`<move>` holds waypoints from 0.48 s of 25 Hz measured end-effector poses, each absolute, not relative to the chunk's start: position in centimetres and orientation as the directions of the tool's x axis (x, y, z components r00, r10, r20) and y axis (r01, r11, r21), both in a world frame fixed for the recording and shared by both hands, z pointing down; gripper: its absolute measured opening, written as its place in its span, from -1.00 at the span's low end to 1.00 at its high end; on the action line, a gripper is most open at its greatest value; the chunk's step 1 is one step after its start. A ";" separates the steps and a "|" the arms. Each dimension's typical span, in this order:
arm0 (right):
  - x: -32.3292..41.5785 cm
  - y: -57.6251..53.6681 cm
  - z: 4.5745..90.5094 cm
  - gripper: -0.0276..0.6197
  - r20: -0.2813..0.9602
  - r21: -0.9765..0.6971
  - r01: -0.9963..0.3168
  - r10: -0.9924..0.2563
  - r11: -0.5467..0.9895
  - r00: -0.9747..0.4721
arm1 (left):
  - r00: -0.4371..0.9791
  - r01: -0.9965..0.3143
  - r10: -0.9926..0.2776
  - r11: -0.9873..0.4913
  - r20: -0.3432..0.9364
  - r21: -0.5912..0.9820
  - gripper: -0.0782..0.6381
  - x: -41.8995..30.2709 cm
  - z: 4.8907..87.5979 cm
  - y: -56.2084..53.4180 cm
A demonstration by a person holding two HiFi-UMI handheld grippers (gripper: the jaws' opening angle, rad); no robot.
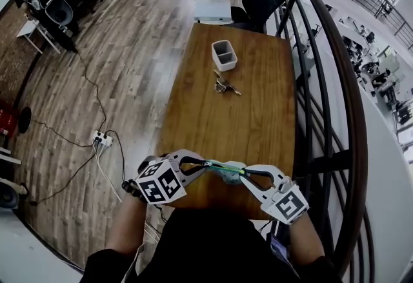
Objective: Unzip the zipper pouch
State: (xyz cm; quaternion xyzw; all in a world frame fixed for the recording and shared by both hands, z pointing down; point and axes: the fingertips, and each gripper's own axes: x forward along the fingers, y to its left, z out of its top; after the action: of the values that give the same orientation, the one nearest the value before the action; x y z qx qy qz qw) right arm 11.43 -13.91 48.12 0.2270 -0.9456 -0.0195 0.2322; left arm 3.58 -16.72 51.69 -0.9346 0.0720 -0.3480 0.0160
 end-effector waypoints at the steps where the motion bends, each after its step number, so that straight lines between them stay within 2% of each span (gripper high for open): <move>1: 11.4 -13.8 48.1 -0.80 0.431 0.143 -0.419 -0.437 0.897 -0.790 | 0.747 -0.123 -0.145 -0.989 0.648 -0.080 -0.67 3.4 51.7 -16.7; 12: 11.2 -13.5 48.2 -0.81 0.436 0.136 -0.417 -0.433 0.898 -0.789 | 0.754 -0.120 -0.136 -0.990 0.642 -0.069 -0.67 2.8 51.7 -16.3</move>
State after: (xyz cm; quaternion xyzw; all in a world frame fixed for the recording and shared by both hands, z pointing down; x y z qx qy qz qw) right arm 11.21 -13.48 48.19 0.2247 -0.9457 -0.0163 0.2343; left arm 2.76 -16.30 51.69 -0.9365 0.0685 -0.3438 0.0118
